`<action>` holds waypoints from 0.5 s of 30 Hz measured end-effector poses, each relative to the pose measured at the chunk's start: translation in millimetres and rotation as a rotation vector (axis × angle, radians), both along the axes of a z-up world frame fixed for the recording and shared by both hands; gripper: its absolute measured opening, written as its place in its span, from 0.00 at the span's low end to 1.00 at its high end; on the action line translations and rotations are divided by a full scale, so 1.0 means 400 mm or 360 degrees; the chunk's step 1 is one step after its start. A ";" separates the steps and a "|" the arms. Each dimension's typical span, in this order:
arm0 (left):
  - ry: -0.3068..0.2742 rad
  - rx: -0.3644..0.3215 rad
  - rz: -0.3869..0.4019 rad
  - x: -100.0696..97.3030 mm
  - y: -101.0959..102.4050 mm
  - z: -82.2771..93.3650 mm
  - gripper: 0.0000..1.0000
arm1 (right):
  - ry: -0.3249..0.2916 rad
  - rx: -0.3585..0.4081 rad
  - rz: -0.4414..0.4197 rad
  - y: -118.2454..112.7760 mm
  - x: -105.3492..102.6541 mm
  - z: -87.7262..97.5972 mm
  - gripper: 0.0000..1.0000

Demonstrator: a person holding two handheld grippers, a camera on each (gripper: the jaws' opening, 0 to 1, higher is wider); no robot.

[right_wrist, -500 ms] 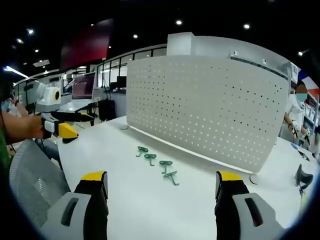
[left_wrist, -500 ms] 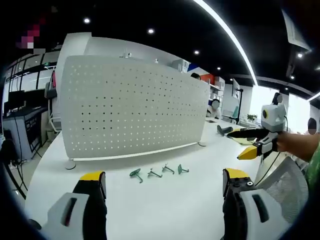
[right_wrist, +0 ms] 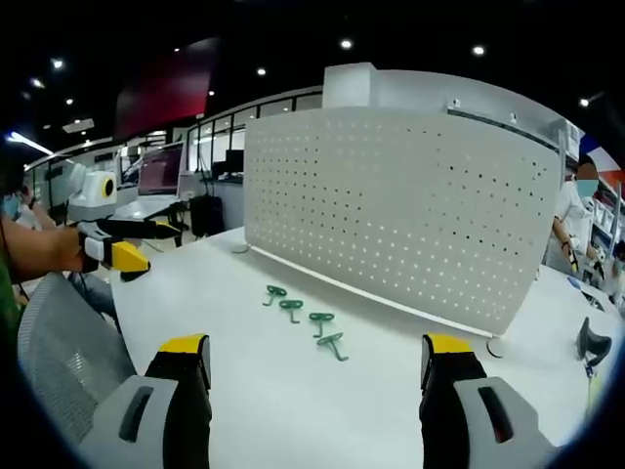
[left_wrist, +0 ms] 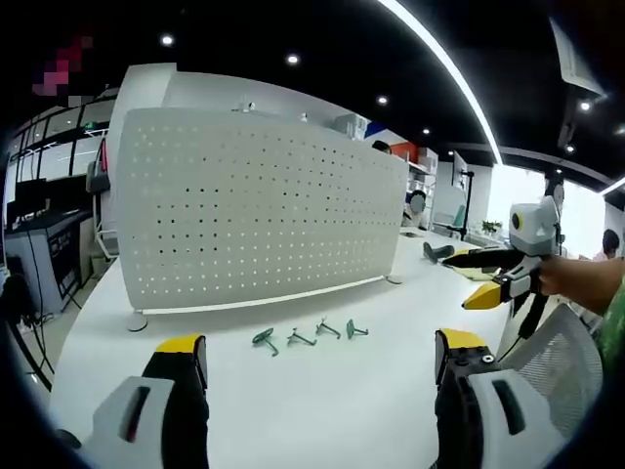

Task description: Insert the hook assembly into the mounting plate slot until the hook locks in place.

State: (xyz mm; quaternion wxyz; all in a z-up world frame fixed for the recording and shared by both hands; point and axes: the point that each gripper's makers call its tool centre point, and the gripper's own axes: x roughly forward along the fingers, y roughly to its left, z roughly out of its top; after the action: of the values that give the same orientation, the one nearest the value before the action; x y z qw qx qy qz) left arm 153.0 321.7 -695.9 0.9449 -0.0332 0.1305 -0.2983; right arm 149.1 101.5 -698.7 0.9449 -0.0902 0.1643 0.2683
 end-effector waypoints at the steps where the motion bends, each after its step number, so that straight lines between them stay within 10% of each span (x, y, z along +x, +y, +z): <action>1: 0.0002 -0.0002 0.0000 0.000 0.000 -0.001 0.99 | 0.0000 0.0001 -0.0002 -0.001 0.000 0.000 0.90; 15: 0.0007 0.0013 -0.0011 -0.002 -0.002 -0.004 0.99 | 0.0012 0.0000 0.0002 -0.004 0.000 -0.004 0.90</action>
State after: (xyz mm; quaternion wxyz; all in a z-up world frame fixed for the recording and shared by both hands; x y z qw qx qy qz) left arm 152.4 320.7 -697.6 0.9438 -0.0297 0.1338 -0.3009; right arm 149.1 99.9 -700.3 0.9441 -0.0894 0.1679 0.2693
